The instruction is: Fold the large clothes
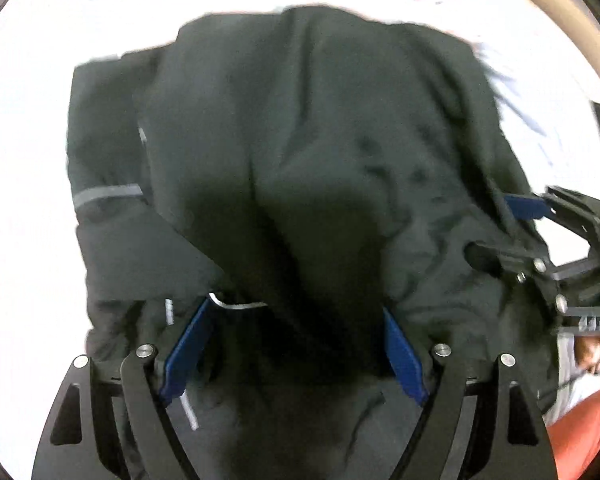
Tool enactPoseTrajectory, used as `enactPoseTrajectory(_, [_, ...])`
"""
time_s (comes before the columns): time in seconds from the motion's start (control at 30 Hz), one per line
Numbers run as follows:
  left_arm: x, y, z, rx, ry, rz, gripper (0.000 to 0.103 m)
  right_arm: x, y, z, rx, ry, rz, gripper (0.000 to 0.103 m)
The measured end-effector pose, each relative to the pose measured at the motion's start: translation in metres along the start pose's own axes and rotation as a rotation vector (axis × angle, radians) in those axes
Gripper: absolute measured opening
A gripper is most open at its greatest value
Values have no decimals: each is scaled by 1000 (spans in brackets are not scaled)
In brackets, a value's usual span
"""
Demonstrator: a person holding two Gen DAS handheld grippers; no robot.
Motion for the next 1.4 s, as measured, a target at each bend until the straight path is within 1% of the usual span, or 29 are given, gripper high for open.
enactPoseTrajectory(0.07, [-27,2,2,27,44,1,83,-29,4,2,9,38,-3,72])
enactPoseTrajectory(0.13, [-52,-6,8,8,83,24,83,-58,8,18,19,70,-5,72])
enactPoseTrajectory(0.17, [-66,-11,13,-8,101,41,83,-70,11,23,23,85,4,72])
enactPoseTrajectory(0.2, [-68,-20,7,-17,112,47,83,-81,14,28,26,95,16,72])
enactPoseTrajectory(0.23, [-81,-27,13,-29,135,45,83,-93,18,36,30,103,40,72])
enactPoseTrajectory(0.27, [-94,-34,21,-40,155,35,83,-105,23,44,33,107,68,72])
enactPoseTrajectory(0.33, [-107,-49,39,-56,178,23,83,-119,28,65,41,112,104,72])
enactPoseTrajectory(0.4, [-128,-69,66,-74,194,3,83,-131,37,85,47,104,128,72])
enactPoseTrajectory(0.47, [-141,-81,86,-90,203,-36,83,-144,48,111,62,89,179,72])
enactPoseTrajectory(0.5, [-144,-86,97,-97,208,-54,83,-151,51,118,73,83,196,72])
enactPoseTrajectory(0.57, [-157,-95,113,-120,222,-78,83,-164,65,138,118,69,210,72])
enactPoseTrajectory(0.63, [-176,-99,127,-149,243,-78,83,-179,74,149,161,72,198,73])
enactPoseTrajectory(0.7, [-192,-97,132,-169,273,-87,83,-206,77,154,199,104,177,72])
enactPoseTrajectory(0.8, [-233,-81,138,-180,345,-97,83,-252,66,152,246,188,141,73])
enactPoseTrajectory(0.87, [-258,-67,140,-176,390,-103,83,-288,50,149,268,252,103,73])
enactPoseTrajectory(0.97, [-296,-37,143,-164,447,-135,83,-333,22,147,292,320,76,73])
enactPoseTrajectory(1.03, [-314,-22,147,-152,470,-142,83,-352,4,146,299,351,61,76])
enactPoseTrajectory(1.1, [-325,-9,153,-134,482,-127,83,-368,-13,148,301,377,63,79])
enactPoseTrajectory(1.17, [-327,3,162,-101,459,-133,83,-382,-25,153,310,391,89,79])
enactPoseTrajectory(1.23, [-322,8,170,-68,435,-149,83,-390,-30,159,323,407,121,79])
enactPoseTrajectory(1.3, [-313,7,178,-35,400,-152,83,-400,-32,166,342,426,132,79])
enactPoseTrajectory(1.4, [-293,-4,183,2,336,-157,83,-406,-31,170,370,440,153,79])
Point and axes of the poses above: each gripper's, at about its wrist camera, not at the fingertips, and x roughly the way its jaws point, y to its right, z to its underside, the point moved 4 cm from there along x, roughly the way its jaws point, and after that the axes turned 5 degrees about -y, right-handed, at the moved point
